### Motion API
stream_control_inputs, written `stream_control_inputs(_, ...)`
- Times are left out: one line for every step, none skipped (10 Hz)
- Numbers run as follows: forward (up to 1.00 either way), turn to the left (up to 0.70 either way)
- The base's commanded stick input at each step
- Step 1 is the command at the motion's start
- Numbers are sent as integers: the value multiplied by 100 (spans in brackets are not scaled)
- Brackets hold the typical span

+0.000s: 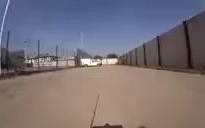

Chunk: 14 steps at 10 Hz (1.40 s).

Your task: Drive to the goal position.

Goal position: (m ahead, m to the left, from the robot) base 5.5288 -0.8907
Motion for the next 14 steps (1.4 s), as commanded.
stream_control_inputs(100, 0)
stream_control_inputs(100, 0)
stream_control_inputs(100, 0)
stream_control_inputs(100, 0)
stream_control_inputs(100, 0)
stream_control_inputs(100, 0)
stream_control_inputs(100, 0)
stream_control_inputs(100, 0)
stream_control_inputs(100, 0)
stream_control_inputs(100, 0)
stream_control_inputs(100, 0)
stream_control_inputs(100, 0)
stream_control_inputs(100, 0)
stream_control_inputs(100, 0)
